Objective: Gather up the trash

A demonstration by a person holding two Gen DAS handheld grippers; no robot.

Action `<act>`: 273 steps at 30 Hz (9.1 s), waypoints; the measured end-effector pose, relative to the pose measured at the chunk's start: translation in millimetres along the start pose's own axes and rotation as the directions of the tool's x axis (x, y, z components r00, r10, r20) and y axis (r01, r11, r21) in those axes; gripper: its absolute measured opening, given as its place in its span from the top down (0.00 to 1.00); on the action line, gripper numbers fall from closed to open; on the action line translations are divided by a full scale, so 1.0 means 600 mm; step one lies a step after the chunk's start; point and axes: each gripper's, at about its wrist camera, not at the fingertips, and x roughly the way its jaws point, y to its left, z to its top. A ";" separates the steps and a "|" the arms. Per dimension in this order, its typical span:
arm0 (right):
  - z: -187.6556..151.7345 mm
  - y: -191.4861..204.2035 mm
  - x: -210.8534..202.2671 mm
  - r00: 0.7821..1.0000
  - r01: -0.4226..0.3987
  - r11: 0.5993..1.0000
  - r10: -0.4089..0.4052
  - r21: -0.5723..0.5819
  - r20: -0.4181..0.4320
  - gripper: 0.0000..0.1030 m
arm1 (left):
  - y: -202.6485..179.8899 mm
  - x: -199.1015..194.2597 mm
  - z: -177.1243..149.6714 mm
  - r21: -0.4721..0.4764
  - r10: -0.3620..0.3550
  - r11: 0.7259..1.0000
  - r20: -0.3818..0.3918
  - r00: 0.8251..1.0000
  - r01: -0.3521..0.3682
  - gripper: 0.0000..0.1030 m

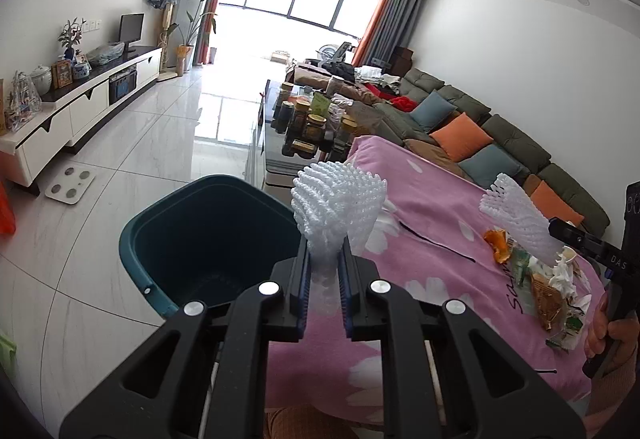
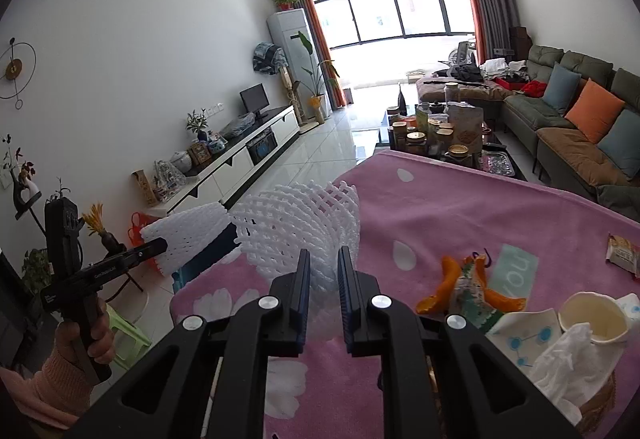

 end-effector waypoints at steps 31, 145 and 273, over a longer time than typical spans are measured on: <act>0.045 0.252 0.419 0.922 -0.199 0.971 0.140 -0.132 -0.361 0.82 | 0.156 0.151 -0.026 -0.099 0.228 0.964 -0.180 0.957 -0.249 0.64; -0.253 -0.228 -0.232 0.922 0.384 0.857 -0.343 0.343 -0.178 0.83 | -0.309 0.131 -0.107 0.134 -0.347 0.904 -0.323 0.881 0.406 0.84; -0.125 -0.190 -0.189 0.954 0.280 0.925 -0.298 0.258 0.033 0.56 | -0.460 0.110 -0.170 0.221 -0.522 0.733 -0.423 0.741 0.643 0.31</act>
